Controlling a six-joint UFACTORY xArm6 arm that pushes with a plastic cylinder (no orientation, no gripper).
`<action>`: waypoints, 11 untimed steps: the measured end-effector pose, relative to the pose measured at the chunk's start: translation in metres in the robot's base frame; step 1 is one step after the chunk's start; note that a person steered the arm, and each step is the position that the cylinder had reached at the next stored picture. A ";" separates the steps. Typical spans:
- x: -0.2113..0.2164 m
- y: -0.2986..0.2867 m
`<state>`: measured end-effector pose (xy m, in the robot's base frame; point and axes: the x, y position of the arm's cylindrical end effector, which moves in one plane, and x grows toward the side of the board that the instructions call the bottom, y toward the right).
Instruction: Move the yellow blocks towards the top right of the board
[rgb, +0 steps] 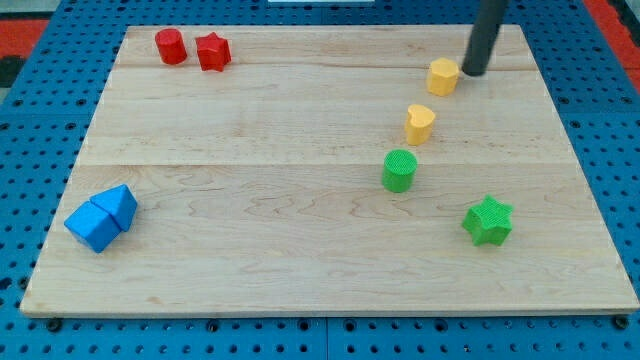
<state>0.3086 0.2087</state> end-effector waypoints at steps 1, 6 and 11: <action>0.024 -0.002; -0.051 -0.090; 0.029 -0.102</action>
<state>0.3374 0.1071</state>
